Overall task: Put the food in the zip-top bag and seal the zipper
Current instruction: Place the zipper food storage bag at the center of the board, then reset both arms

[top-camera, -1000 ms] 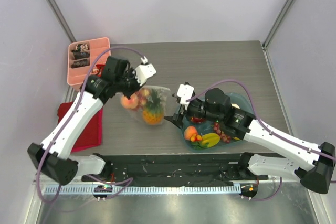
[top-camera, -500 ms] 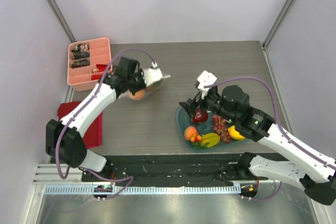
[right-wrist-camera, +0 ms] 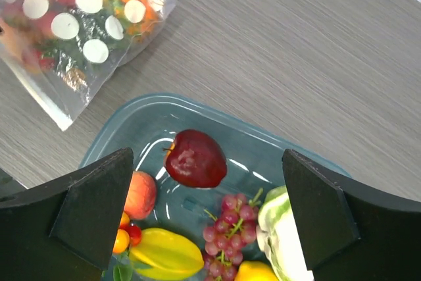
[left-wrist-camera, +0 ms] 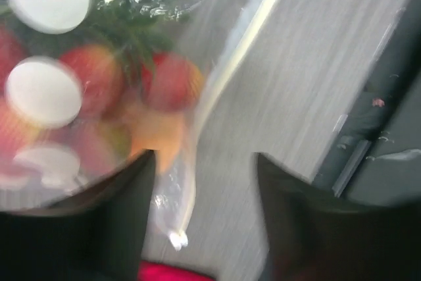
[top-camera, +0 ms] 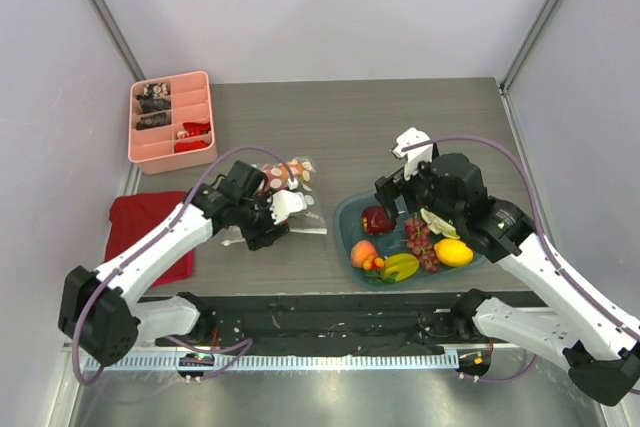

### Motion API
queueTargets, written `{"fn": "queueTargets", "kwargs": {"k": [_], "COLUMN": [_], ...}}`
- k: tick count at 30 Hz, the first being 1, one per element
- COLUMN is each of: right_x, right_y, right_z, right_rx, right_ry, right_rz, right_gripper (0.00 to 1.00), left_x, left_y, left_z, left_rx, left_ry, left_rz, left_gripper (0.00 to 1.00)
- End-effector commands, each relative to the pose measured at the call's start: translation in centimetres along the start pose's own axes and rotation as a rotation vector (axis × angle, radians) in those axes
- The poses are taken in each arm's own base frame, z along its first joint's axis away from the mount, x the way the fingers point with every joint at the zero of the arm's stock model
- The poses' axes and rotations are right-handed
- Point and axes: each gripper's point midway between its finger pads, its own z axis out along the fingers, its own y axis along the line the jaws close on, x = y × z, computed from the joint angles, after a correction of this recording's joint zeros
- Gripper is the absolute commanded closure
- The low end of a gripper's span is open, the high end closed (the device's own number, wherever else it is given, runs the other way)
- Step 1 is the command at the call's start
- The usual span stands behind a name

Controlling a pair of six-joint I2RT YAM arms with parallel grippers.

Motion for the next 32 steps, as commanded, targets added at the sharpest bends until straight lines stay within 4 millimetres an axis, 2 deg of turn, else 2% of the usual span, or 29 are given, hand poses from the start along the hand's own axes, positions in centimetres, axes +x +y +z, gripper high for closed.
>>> {"fn": "queueTargets", "kwargs": {"k": [1, 3, 4, 5, 6, 7, 9, 10, 11, 13, 14, 16, 18, 21, 22, 26, 32], "right_x": [-3.0, -3.4, -4.2, -4.5, -4.9, -5.2, -5.4, -5.0, -4.8, -4.2, -3.8, -3.2, -2.5, -1.4, -1.1, 0.0, -0.7], "right_y": [-1.9, -2.0, -2.7, -3.0, -3.4, -4.3, -5.0, -5.8, -5.9, -5.8, -6.2, -6.0, -6.5, -6.8, -6.7, -6.8, -6.9], "right_z": [-2.5, -3.0, -3.5, -3.7, -4.0, -4.4, -4.8, -5.0, -5.1, -5.1, -5.1, -4.8, -4.6, -4.2, -4.0, -3.1, -2.2], "right_rx": [0.047, 0.036, 0.052, 0.053, 0.064, 0.094, 0.117, 0.145, 0.153, 0.141, 0.154, 0.142, 0.158, 0.171, 0.169, 0.169, 0.152], "right_ry": [-0.064, -0.071, -0.091, -0.1, -0.114, -0.125, -0.138, -0.132, -0.129, -0.125, -0.115, -0.1, -0.085, -0.069, -0.063, -0.036, -0.036], "right_rz": [0.051, 0.063, 0.081, 0.096, 0.12, 0.141, 0.188, 0.203, 0.239, 0.293, 0.319, 0.373, 0.411, 0.468, 0.486, 0.501, 0.5], "right_gripper": [0.0, 0.0, 0.0, 0.0, 0.0, 0.01, 0.0, 0.0, 0.0, 0.0, 0.0, 0.0, 0.0, 0.0, 0.0, 0.0, 0.0], "left_x": [-2.7, -4.5, -4.7, -5.9, -6.4, -7.7, -8.3, -9.4, -8.9, -9.6, -8.7, -8.3, -7.2, -5.6, -4.8, -2.8, -2.8], "left_y": [-2.9, -2.3, -2.1, -1.2, -0.9, -0.1, 1.1, 2.2, 2.9, 4.6, 6.0, 7.2, 8.6, 9.1, 8.8, 8.8, 9.3], "left_z": [-5.4, -8.3, -9.4, -11.3, -12.3, -14.2, -16.3, -17.9, -18.4, -19.8, -20.4, -20.6, -20.7, -19.9, -18.9, -16.8, -16.7], "left_rx": [0.086, 0.02, 0.001, -0.047, -0.065, -0.108, -0.153, -0.179, -0.19, -0.208, -0.24, -0.269, -0.317, -0.35, -0.341, -0.342, -0.349], "left_ry": [-0.099, -0.162, -0.167, -0.208, -0.224, -0.266, -0.305, -0.335, -0.318, -0.341, -0.349, -0.367, -0.371, -0.35, -0.319, -0.229, -0.224], "left_rz": [-0.065, -0.093, -0.119, -0.132, -0.177, -0.203, -0.324, -0.354, -0.427, -0.57, -0.664, -0.821, -0.899, -0.952, -0.96, -0.979, -0.992], "left_gripper": [0.01, 0.0, 0.0, 0.0, 0.0, 0.0, 0.0, 0.0, 0.0, 0.0, 0.0, 0.0, 0.0, 0.0, 0.0, 0.0, 0.0]}}
